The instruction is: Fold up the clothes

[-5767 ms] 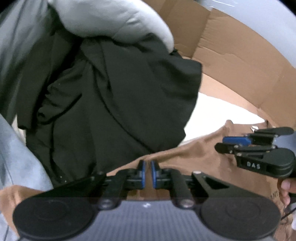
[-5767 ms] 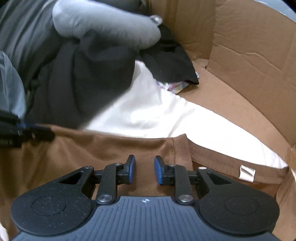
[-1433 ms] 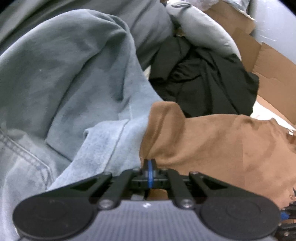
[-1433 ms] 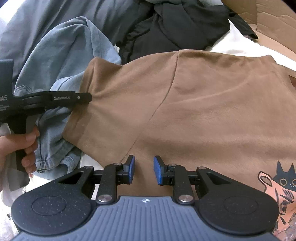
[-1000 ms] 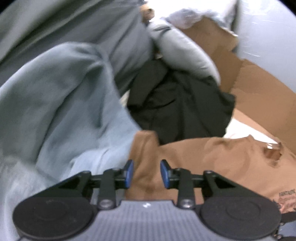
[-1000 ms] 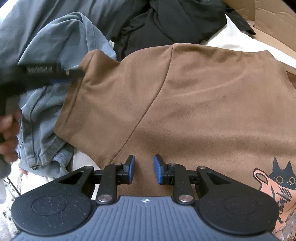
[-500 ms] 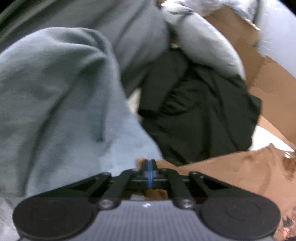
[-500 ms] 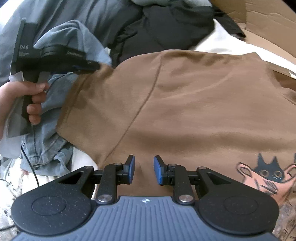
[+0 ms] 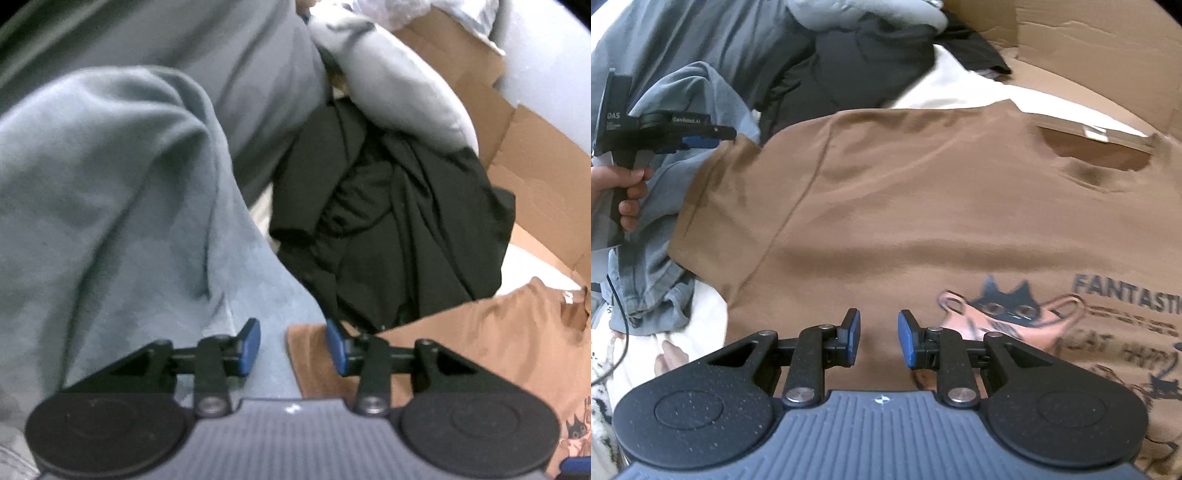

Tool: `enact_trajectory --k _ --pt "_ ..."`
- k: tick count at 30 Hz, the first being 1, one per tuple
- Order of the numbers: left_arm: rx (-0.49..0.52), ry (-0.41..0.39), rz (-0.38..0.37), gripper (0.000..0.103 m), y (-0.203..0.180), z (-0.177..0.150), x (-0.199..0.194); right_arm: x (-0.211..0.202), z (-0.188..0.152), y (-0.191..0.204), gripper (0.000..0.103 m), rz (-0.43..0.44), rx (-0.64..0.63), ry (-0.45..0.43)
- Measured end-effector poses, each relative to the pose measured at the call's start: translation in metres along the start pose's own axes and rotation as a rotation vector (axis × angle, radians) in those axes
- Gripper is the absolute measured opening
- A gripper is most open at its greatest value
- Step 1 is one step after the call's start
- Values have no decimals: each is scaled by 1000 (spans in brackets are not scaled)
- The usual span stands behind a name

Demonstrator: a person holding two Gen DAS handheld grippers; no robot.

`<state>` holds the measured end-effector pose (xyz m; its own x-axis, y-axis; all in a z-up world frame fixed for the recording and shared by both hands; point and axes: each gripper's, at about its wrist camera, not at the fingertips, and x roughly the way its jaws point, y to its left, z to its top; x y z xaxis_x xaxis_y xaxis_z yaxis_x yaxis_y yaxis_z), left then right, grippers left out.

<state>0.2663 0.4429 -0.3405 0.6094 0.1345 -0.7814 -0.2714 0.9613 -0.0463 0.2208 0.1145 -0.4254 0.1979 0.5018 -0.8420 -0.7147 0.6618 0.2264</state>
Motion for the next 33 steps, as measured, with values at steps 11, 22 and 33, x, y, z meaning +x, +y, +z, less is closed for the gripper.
enact_trajectory --k 11,22,33 --pt "152 -53 -79 9 -30 8 -7 -2 -4 8 29 12 29 -15" --pt "150 30 -324 6 -52 32 -14 20 8 92 29 191 -45 -43" --pt "132 111 -366 6 -57 35 -14 36 21 131 38 270 -54 -72"
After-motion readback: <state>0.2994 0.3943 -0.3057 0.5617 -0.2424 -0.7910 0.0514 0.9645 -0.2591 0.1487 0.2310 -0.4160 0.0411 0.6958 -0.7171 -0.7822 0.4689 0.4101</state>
